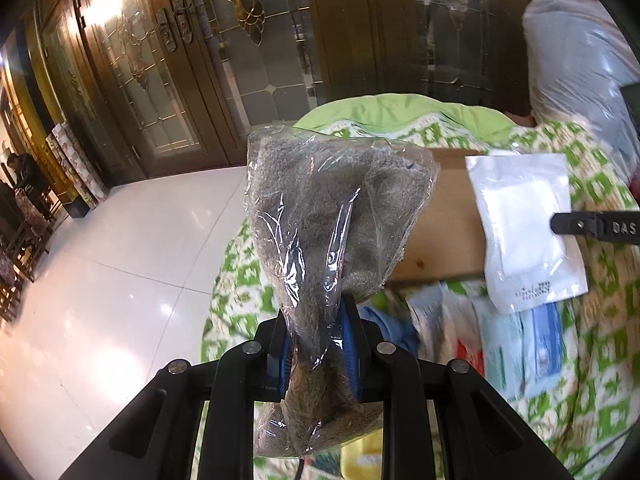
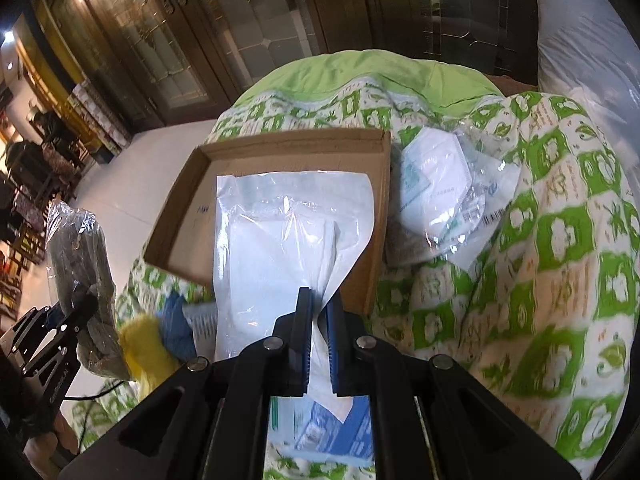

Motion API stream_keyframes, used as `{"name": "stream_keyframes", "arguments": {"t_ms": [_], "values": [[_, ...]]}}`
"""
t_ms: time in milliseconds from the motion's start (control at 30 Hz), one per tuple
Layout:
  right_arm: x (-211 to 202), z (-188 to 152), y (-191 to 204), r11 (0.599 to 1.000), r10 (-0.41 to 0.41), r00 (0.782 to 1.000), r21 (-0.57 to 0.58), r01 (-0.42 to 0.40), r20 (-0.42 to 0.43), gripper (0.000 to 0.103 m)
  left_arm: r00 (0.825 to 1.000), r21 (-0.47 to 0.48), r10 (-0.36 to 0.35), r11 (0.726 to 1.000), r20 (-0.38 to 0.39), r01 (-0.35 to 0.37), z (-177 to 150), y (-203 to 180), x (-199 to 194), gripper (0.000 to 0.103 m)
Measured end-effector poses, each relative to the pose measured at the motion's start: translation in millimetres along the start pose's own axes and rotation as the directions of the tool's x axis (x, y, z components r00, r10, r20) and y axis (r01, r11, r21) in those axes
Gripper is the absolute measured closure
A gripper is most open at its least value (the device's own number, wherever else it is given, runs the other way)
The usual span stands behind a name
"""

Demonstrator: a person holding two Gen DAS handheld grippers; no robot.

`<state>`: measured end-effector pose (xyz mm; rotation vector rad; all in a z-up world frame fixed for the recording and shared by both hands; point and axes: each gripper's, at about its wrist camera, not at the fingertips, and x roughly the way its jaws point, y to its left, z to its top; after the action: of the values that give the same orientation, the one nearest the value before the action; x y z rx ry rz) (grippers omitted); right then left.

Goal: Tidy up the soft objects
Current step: 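Carry the bagged grey item with the left gripper while the right gripper carries the gauze packet into the box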

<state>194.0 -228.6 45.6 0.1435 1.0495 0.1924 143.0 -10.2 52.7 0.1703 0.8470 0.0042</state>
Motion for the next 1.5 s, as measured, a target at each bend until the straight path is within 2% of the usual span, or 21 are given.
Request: {"name": "stream_keyframes", "arguments": {"t_ms": [367, 767, 1167, 1500], "values": [[28, 38, -10, 0.999, -0.001, 1.000, 0.051, 0.001, -0.003, 0.096, 0.999, 0.021, 0.027, 0.999, -0.021, -0.027, 40, -1, 48, 0.081], [60, 66, -11, 0.997, 0.001, 1.000, 0.075, 0.000, -0.019, 0.096, 0.999, 0.058, 0.031, 0.998, -0.039, -0.029, 60, -2, 84, 0.081], [91, 73, -7, 0.997, -0.004, 0.999, 0.071, 0.007, -0.036, 0.096, 0.996, 0.057, 0.002, 0.998, -0.085, 0.002, 69, -1, 119, 0.081], [121, 66, 1, 0.999, 0.002, 0.996, 0.050, 0.002, -0.092, 0.096, 0.989, 0.069, -0.016, 0.997, -0.148, 0.027, 63, -11, 152, 0.081]]}}
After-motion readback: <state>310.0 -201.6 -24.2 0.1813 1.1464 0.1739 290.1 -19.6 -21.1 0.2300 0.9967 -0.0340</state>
